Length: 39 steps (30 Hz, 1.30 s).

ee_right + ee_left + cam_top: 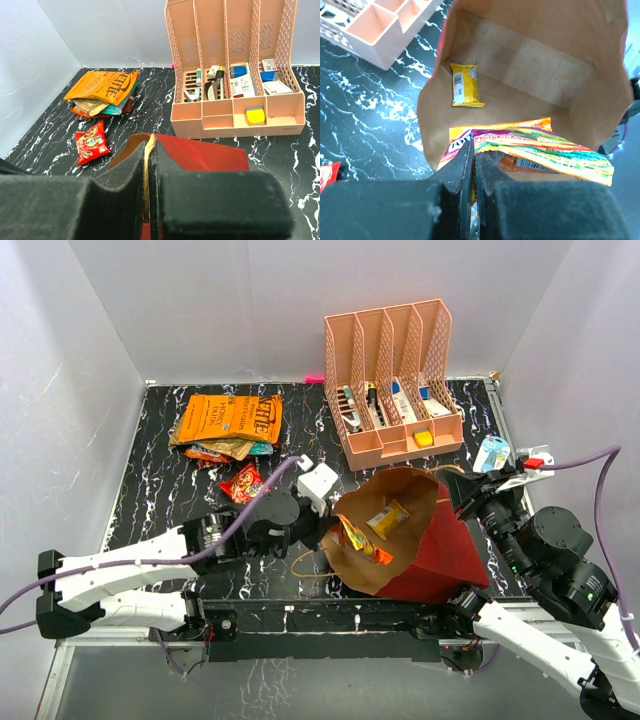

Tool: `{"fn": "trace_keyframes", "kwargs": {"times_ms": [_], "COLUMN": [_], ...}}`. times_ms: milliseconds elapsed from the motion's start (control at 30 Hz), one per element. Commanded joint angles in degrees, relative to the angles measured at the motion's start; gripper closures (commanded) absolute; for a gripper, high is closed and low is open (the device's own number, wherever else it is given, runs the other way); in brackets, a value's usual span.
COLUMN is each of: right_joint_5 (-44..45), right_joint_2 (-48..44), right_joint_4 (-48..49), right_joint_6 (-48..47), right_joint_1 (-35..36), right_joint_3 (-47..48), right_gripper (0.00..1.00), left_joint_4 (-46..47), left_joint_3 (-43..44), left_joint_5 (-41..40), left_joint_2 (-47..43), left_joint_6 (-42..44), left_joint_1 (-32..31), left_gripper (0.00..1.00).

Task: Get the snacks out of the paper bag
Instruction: Take out the snack from the paper bag, then place the snack at the center of the board.

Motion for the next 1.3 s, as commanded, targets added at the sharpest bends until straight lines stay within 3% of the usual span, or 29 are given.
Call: {"fn": "trace_keyframes", "kwargs": {"times_ms": [0, 267, 433, 567, 800, 1000, 1267], "right_joint_5": [1.19, 1.45, 1.23, 0.45, -0.92, -0.62, -0.75], "right_joint_2": [-1.21, -1.99, -2.1, -2.99, -2.6, -2.87, -1.62], "right_joint_4": [2.88, 4.04, 4.05, 5.32, 5.34, 4.64, 3.81], "right_joint_6": [-0.14, -0.06, 0.69, 1.63, 2.8, 2.92, 2.78], "right_joint_1": [0.11, 0.08, 0.07, 0.1, 0.11, 0.1, 0.11], "right_joint_3": [-0.16, -1.36, -2.58, -4.32, -4.1, -3.1, -1.11], "right_gripper": [0.92, 0.92, 0.93, 0.92, 0.92, 0.92, 0.92], "left_joint_4": [-14.95, -21.68, -26.79, -27.28, -25.08, -11.4, 22.09], "left_joint_3": [13.44, 27.99, 36.84, 38.16, 40.43, 35.09, 21.21], "left_joint_5": [-4.95, -0.19, -8.52, -14.11, -9.1, -9.15, -10.75], "left_joint_2": [1.68, 1.69, 4.13, 5.53, 12.75, 15.81, 21.63], "left_joint_6": [-8.43, -4.68, -2.4, -0.94, 2.85, 6.34, 19.6], "left_joint_1": [2.56, 9.5, 10.2, 12.87, 29.21, 42.23, 51.5], "left_gripper": [1.0, 1.0, 1.0, 1.0, 1.0, 1.0, 1.0]}}
